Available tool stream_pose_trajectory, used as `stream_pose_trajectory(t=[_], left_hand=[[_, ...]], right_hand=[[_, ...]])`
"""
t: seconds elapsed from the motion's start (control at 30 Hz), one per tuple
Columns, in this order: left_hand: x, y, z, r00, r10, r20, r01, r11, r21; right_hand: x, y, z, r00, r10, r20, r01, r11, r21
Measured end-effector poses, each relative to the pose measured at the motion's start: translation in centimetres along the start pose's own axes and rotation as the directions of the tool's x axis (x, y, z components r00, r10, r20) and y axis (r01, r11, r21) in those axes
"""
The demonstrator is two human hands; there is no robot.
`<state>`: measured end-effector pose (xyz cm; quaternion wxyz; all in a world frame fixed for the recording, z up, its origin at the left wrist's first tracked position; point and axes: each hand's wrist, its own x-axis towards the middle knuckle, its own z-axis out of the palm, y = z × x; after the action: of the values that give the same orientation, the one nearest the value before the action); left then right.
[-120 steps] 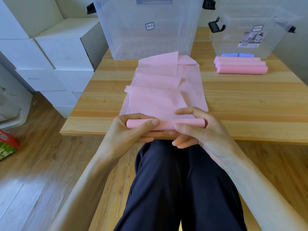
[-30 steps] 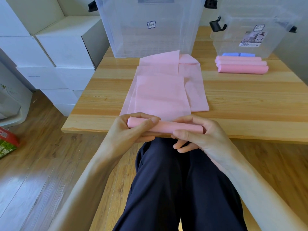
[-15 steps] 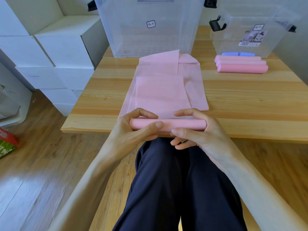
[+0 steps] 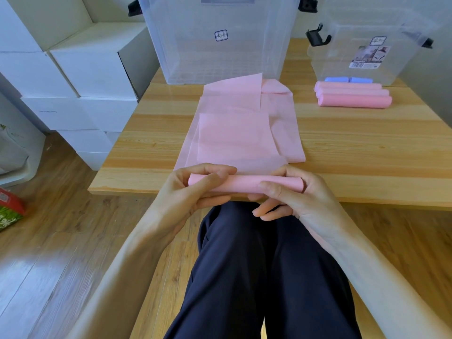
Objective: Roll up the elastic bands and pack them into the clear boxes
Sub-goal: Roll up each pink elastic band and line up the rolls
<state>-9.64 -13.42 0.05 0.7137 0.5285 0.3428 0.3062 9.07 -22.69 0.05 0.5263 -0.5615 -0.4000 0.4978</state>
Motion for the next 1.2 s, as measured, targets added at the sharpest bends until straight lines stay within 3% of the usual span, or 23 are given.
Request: stream_pose_trajectory(t=[0.3,0.47,0.67,1.2], left_hand=[[0.00,0.19,0.17,0.998,0.024,-0.064,-0.013,0.985,0.172],[-0.34,0.22,0.16,1.000,0.013,-0.021,-0.010,0.991,0.136],[-0.26,0.27,0.46,0.994,0.036,-0.099,-0.019,0.986,0.167],[-0.49,0.12,0.10,0.996,0.072,-0.042,-0.063,0.979,0.193]], right_hand=[[0.00,0.06,0.09,1.000,-0.018,-0.015,0.018,1.000,0.004],[0.00,-0.15,0.06,0.999,-0.003,-0.041,0.002,1.000,-0.006],[0.00,-0.05,0.20,1.000,-0.007,-0.030,0.007,1.000,0.000],[-0.14,-0.15,0.26,0.999,0.007,-0.047,-0.007,1.000,-0.007]])
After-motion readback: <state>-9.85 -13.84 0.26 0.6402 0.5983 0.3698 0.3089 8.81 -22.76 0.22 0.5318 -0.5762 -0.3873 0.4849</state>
